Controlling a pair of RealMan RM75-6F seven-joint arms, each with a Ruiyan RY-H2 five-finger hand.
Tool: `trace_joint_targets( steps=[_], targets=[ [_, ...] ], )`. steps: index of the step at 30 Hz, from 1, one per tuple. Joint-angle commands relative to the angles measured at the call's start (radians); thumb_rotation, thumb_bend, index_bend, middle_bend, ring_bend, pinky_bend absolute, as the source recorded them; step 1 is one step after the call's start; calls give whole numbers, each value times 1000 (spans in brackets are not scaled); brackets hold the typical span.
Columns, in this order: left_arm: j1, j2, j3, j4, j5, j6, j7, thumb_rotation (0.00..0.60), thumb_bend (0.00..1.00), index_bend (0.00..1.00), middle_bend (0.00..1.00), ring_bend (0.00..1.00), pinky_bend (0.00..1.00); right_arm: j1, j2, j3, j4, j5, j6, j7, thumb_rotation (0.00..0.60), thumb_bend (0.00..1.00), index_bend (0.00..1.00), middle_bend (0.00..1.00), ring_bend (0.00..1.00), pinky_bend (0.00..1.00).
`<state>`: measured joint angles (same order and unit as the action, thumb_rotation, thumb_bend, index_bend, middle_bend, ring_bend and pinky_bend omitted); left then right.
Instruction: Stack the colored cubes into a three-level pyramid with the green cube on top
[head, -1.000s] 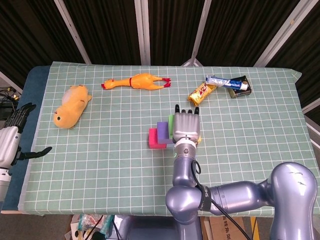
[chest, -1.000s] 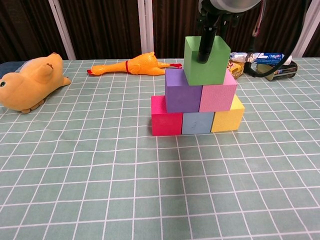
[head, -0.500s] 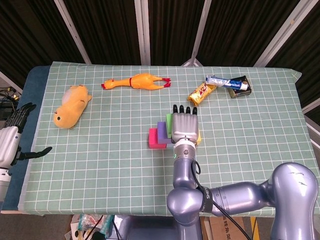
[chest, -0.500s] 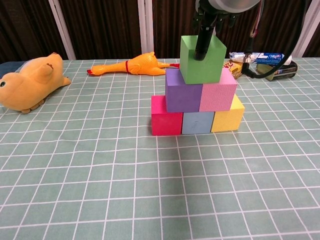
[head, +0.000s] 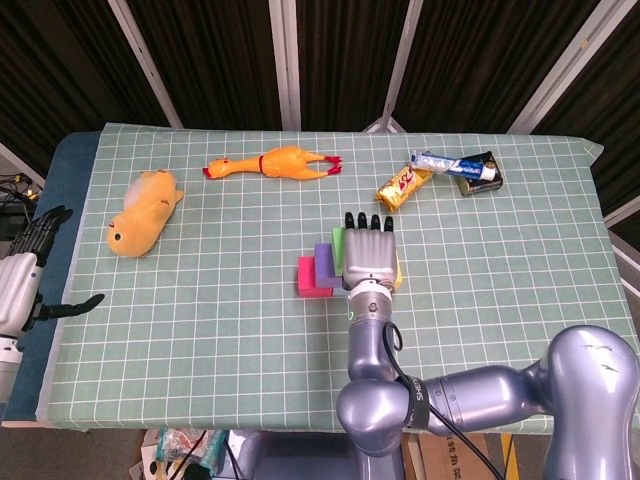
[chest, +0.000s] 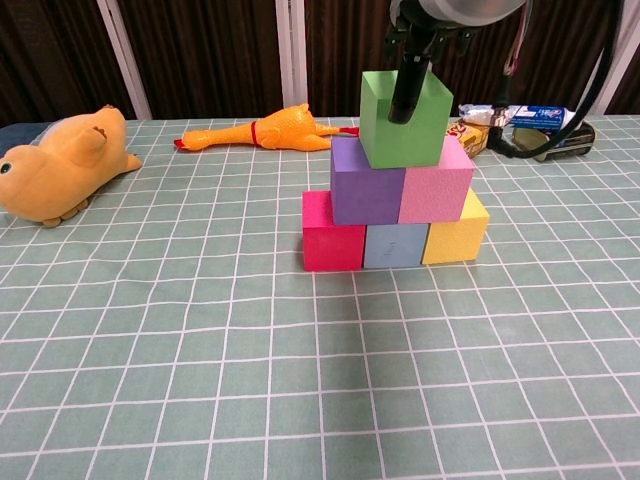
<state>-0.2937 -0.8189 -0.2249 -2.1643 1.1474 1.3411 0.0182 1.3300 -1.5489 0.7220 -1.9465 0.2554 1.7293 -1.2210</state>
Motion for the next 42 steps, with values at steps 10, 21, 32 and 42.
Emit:
trace_joint_targets(
  steps=[10,21,32,42],
  targets=[
    [4,2,-4,4,3,12,-2,600,91,0,4,0,51,-81,127,-37,-217,-130,67,46,600,402,0,53,15,0],
    [11,-30,3,27,23,48,34,600,91,0,1,0,51,-343,354,-214,-410,-437,78,230,600,402,0,26,0,0],
    [26,-134,37,116,98,98,73,600,91,0,0,0,51,-767,576,-565,-406,-980,-78,662,600,402,0,0,0,0],
    [120,-221,115,294,181,187,6,600,73,0,0,0,49,-994,586,-757,-203,-1291,-122,935,600,402,0,0,0,0]
  ],
)
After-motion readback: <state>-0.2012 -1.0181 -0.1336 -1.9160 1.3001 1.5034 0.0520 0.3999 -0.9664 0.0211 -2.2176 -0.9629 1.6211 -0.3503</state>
